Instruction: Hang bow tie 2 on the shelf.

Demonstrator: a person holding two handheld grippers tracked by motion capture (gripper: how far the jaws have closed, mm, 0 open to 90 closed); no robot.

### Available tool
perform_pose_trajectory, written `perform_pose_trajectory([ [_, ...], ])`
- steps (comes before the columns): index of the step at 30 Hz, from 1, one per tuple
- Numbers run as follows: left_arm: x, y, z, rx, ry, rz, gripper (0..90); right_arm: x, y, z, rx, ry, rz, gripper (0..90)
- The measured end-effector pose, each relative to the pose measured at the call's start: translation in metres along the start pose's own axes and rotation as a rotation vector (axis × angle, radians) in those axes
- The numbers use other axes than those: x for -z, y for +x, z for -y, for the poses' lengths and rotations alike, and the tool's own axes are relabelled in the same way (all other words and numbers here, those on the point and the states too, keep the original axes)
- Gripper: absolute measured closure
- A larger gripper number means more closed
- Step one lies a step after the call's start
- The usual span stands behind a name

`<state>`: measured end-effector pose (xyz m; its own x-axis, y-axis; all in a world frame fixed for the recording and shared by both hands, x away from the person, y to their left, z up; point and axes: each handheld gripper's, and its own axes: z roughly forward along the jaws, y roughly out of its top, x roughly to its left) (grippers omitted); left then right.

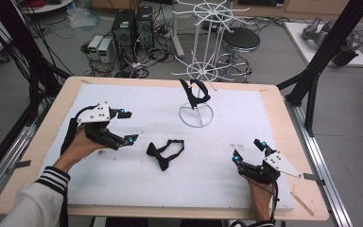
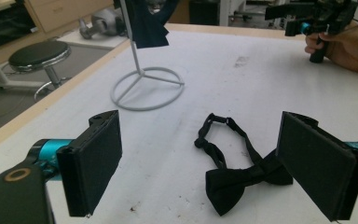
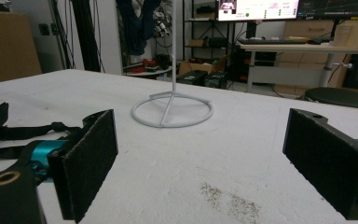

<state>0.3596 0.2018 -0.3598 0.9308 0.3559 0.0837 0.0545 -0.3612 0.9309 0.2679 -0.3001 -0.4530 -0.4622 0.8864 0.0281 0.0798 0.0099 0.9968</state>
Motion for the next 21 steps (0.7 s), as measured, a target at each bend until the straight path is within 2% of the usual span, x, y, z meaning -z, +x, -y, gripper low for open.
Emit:
perform_pose_trajectory([
  [6,-0.012,0.000,0.001,-0.012,0.041,0.059,14.8,0.000,-0.001,0.000,0.005,-0.004,-0.001,9.5],
  [7,-0.013,0.000,0.000,-0.024,0.045,0.061,14.8,0.000,-0.001,0.000,0.005,-0.003,-0.001,9.5],
  [9,-0.016,0.000,0.001,-0.020,0.044,0.079,14.8,0.000,0.000,0.000,0.000,0.001,-0.002,9.5],
  [13,-0.024,0.000,0.005,-0.017,0.083,0.093,14.8,0.000,0.000,0.000,0.001,0.000,-0.002,9.5],
  [17,-0.034,-0.003,0.008,-0.033,0.126,0.120,14.8,0.000,0.000,0.000,-0.001,-0.001,0.000,9.5],
  [21,-0.043,-0.009,0.008,-0.066,0.158,0.143,14.9,0.000,-0.001,0.000,0.001,-0.001,-0.001,9.5],
])
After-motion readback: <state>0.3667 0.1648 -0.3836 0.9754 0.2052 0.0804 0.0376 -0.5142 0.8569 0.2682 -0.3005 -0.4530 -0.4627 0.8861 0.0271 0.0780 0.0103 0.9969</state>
